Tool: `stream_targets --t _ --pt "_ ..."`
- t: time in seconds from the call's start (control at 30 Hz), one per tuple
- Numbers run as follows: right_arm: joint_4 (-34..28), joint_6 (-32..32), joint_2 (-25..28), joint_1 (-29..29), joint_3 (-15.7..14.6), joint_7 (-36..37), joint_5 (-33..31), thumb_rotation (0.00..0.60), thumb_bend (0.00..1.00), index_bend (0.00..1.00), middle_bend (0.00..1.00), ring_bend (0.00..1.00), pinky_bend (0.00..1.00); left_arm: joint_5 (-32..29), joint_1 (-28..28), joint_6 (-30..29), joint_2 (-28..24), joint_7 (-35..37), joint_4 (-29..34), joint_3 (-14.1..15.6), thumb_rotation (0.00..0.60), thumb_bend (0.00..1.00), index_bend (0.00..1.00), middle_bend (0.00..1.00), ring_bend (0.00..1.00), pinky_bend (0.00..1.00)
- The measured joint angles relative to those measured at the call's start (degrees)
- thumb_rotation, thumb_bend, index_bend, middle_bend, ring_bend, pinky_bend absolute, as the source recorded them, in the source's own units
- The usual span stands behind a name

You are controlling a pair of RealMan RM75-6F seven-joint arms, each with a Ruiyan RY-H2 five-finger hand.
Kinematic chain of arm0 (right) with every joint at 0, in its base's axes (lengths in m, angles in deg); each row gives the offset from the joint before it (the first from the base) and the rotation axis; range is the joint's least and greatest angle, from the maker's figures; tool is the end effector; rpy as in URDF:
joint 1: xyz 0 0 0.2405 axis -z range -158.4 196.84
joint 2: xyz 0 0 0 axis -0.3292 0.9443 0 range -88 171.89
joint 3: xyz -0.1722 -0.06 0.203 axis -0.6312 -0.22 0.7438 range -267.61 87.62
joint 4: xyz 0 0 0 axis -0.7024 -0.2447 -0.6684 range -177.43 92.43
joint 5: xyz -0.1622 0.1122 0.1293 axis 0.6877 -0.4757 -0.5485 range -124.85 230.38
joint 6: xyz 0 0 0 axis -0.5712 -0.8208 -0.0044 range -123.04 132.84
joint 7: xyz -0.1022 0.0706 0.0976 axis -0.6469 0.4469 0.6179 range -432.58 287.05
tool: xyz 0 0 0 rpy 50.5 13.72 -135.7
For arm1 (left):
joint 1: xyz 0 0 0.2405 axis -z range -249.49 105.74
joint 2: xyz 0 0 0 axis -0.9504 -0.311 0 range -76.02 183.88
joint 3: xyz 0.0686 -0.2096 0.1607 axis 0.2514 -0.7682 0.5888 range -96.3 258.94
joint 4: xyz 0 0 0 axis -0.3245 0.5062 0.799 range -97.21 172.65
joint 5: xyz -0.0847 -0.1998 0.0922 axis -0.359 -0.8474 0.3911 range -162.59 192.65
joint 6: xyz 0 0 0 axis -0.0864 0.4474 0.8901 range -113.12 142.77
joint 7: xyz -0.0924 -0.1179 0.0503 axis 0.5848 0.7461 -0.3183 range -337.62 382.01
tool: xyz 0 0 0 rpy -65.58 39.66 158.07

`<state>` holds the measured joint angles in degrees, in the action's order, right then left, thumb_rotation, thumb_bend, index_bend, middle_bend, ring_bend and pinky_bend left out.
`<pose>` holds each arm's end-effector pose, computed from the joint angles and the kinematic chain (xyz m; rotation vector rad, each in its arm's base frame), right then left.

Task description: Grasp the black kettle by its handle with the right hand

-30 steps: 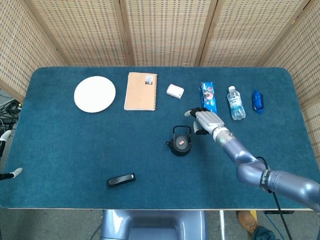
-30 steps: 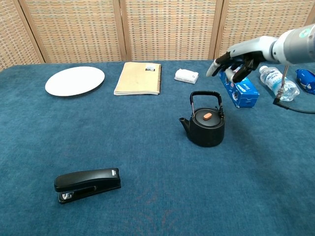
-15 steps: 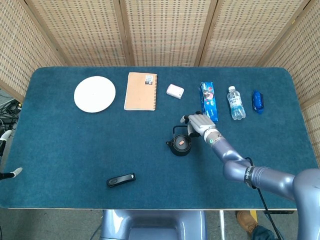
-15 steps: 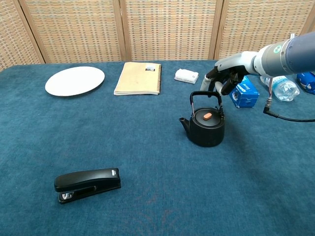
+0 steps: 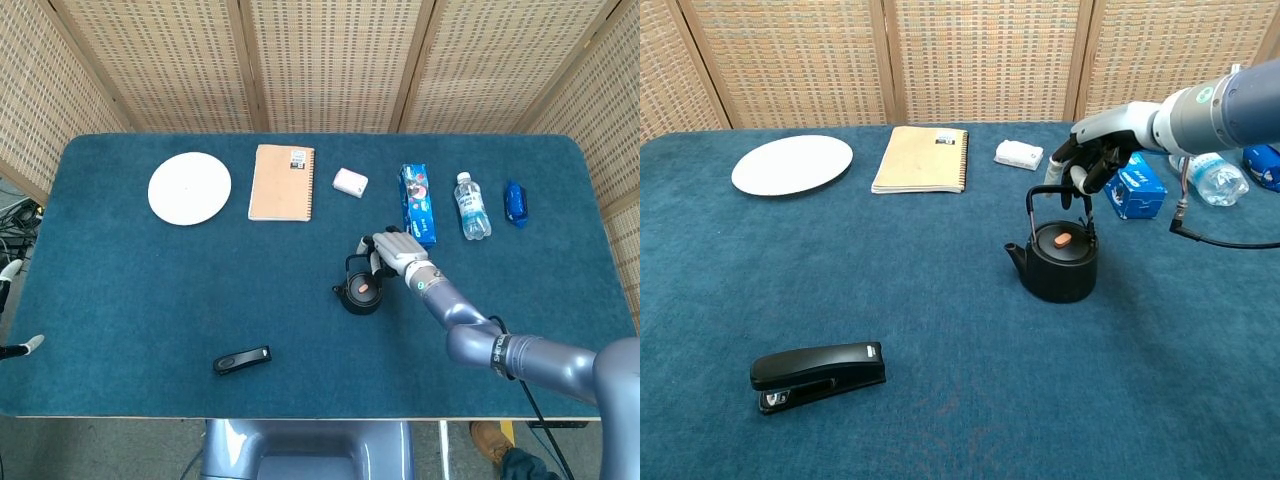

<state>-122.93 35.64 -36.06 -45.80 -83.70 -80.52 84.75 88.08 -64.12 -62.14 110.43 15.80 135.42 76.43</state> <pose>-0.1230 -0.4566 -0.0165 1.8631 -1.3869 0.7096 -0.3523 0.2197 0.1775 -1.3266 -0.9385 -0.6782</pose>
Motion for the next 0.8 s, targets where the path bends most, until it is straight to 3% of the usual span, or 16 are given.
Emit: stream_targets --t 0.33,0.63,0.73,0.8 --pt "-7.20 0.45 5.32 2.52 1.83 3.24 4.54 0.600 1.00 0.36 0.50 0.32 0.00 0.91 -0.19 -0.47 -0.49 1.31 0.22 0.16 0.600 0.00 0.00 0.00 0.00 0.00" --pt "-17.68 3.55 11.41 9.07 2.69 7.00 17.77 0.600 1.00 0.36 0.50 0.32 0.00 2.77 -0.70 -1.67 -1.04 2.19 0.87 0.58 0.600 0.00 0.00 0.00 0.00 0.00" --pt "-20.25 5.41 12.48 11.81 2.52 8.42 23.46 0.600 1.00 0.34 0.44 0.27 0.00 3.36 -0.81 -2.08 -1.12 2.12 1.16 0.71 0.600 0.00 0.00 0.00 0.00 0.00" --pt "-21.23 7.47 12.59 13.71 2.22 9.17 27.61 0.600 1.00 0.26 0.34 0.19 0.00 3.63 -0.95 -2.47 -1.21 2.16 1.38 0.76 0.600 0.00 0.00 0.00 0.00 0.00"
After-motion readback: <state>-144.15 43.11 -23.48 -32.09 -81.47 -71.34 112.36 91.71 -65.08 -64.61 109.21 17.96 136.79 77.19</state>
